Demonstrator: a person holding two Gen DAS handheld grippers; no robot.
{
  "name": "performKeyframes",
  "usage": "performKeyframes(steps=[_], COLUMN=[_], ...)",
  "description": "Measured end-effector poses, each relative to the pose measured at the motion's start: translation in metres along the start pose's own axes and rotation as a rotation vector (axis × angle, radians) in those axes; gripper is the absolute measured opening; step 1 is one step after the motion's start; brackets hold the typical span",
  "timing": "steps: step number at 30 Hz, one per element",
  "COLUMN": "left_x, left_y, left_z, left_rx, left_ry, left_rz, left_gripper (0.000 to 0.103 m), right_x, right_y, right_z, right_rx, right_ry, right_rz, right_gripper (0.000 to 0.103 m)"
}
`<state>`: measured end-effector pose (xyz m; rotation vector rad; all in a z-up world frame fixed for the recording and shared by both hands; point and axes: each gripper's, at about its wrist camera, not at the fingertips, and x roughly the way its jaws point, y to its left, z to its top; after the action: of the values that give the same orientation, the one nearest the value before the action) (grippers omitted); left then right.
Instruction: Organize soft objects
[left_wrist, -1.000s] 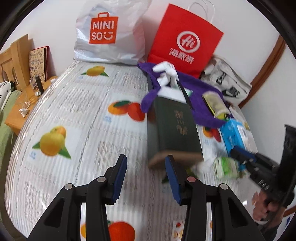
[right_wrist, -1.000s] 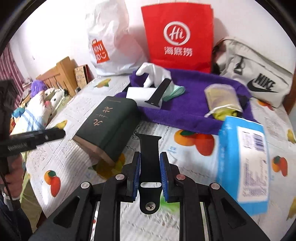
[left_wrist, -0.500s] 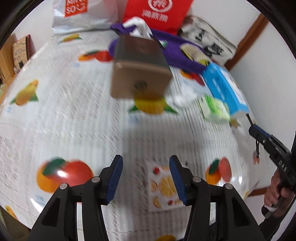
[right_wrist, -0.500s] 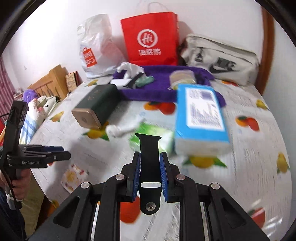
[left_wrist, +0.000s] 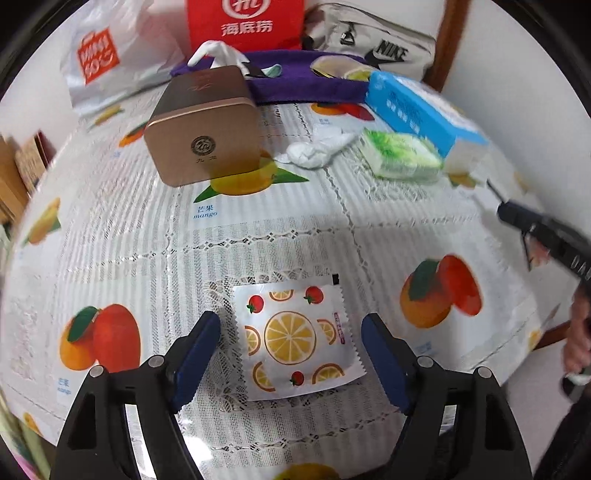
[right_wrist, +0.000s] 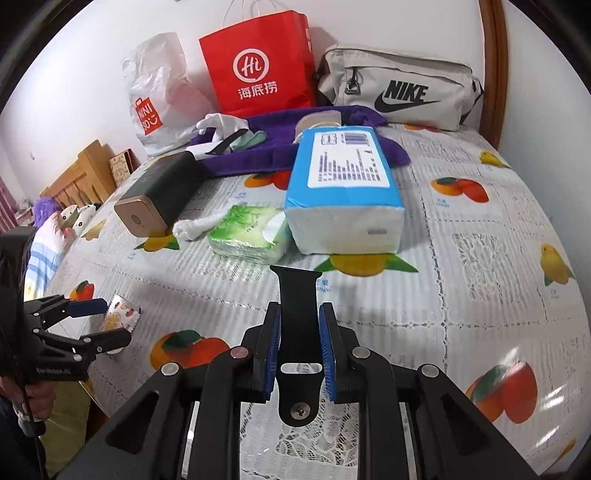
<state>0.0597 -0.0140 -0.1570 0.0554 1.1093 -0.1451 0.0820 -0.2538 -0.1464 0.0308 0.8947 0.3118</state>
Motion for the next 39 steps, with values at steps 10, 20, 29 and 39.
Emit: performKeyframes(steps=[10, 20, 29, 39], left_x=[-0.006, -0.006, -0.009, -0.025], left_y=[0.002, 0.006, 0.022, 0.027], left_z=[-0.007, -0.005, -0.003, 0.005], left_rx=[0.000, -0.033, -0.098, -0.105], left_ry=[-0.065, -0.080, -0.069, -0.090], left_rz=[0.034, 0.011, -0.044, -0.065], left_gripper=[0.050, 0.035, 0.024, 0.024], right_x=[-0.001, -0.003, -0.010, -0.021], right_y=[-0.009, -0.009, -0.009, -0.005], right_z=[-0.008, -0.011, -0.012, -0.003], right_rx=[0.025, 0.034, 0.035, 0.026], right_ry=[-0.006, -0.010, -0.020, -0.039], right_rz=[0.003, 0.008, -0.003, -0.016], right_gripper=[0.021, 0.021, 0.021, 0.021])
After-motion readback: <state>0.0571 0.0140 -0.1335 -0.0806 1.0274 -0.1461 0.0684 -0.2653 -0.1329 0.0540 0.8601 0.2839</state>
